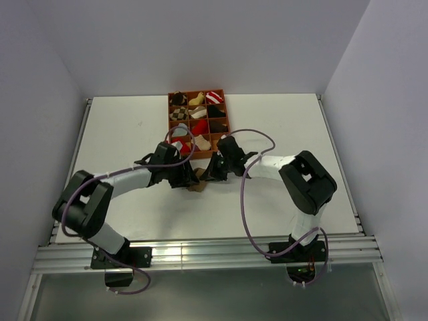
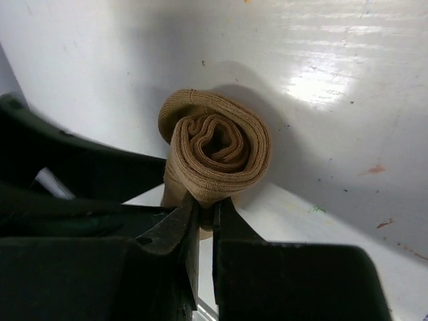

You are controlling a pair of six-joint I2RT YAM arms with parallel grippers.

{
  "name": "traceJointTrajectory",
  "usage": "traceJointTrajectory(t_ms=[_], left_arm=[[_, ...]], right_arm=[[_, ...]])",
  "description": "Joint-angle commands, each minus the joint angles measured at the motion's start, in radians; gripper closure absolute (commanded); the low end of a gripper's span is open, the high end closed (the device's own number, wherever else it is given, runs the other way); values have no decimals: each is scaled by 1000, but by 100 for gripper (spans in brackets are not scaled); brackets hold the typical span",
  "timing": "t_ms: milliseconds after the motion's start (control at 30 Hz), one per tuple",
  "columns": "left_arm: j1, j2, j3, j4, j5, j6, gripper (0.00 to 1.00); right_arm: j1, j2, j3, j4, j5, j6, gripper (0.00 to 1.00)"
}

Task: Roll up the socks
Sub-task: Roll the sock at the center of the board.

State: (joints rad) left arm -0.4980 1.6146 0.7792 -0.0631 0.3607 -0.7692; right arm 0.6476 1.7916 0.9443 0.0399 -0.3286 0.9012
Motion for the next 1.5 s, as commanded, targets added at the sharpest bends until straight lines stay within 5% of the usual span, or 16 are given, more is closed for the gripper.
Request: traceJointTrajectory(t_ms=[0, 167, 500, 833, 1233, 1300, 1333, 1367, 1467], left_arm=[[-68, -125, -8, -148, -352, 53, 44], [-295, -199, 57, -218, -737, 67, 43], [-533, -93, 120, -196, -1045, 108, 45], [-582, 77, 127, -103, -1120, 180, 50], [-587, 195, 149, -87, -1053, 217, 55], [-587, 203, 146, -89, -1027, 215, 60], [-587, 208, 146, -93, -1019, 212, 68], [-587, 209, 144, -99, -1013, 206, 86], [-580, 196, 138, -115, -970, 188, 99]], right_arm=[[12, 37, 63, -239, 40, -71, 100], [20, 69, 125, -313, 28, -88, 100], [20, 94, 177, -383, 20, -104, 100], [21, 114, 177, -382, -9, -104, 100], [26, 135, 185, -371, -55, -91, 100], [27, 135, 185, -362, -69, -88, 100], [26, 132, 182, -357, -72, -85, 100], [26, 129, 177, -338, -78, -85, 100], [26, 98, 145, -264, -98, -71, 98]])
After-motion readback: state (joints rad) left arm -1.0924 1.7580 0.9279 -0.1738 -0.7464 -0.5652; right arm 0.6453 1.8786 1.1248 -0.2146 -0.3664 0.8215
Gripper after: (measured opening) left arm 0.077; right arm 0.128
